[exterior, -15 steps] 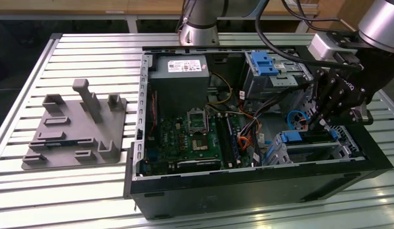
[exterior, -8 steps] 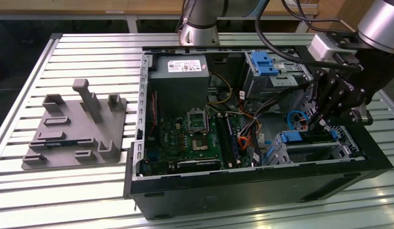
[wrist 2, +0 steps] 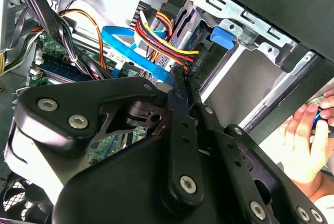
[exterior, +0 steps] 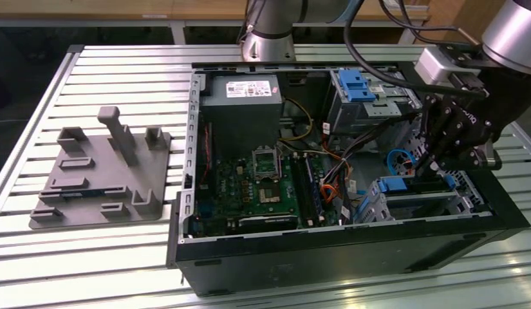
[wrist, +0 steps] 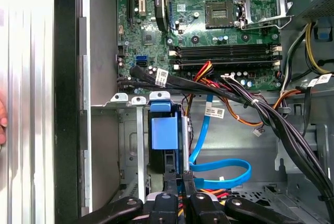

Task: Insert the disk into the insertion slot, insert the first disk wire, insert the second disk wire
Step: 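Insert the second disk wire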

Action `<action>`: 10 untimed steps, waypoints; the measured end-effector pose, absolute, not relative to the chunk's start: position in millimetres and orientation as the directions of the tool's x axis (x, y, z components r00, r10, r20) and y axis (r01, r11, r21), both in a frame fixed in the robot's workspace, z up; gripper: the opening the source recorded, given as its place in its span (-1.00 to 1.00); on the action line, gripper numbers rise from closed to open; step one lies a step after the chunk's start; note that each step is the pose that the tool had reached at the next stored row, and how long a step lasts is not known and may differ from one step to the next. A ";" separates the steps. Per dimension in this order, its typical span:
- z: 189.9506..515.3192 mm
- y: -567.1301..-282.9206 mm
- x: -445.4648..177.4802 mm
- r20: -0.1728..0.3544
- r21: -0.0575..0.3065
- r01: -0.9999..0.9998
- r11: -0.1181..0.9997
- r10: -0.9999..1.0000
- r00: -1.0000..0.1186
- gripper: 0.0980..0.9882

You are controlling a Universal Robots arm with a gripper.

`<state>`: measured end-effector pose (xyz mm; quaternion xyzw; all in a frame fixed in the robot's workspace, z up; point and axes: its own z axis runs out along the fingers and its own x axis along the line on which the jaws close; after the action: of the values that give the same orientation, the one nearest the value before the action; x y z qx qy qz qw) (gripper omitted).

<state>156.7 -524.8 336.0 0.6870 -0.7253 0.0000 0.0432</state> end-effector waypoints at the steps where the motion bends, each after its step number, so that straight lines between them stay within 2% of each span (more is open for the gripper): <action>1: 335.8 -524.9 156.7 0.063 0.060 -0.997 0.056 -0.997 -0.052 -0.86; 10: 333.8 -525.5 157.3 0.063 0.061 -0.997 0.056 -0.997 -0.052 -0.86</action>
<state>157.3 -525.5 333.8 0.6871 -0.7253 -0.0005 0.0437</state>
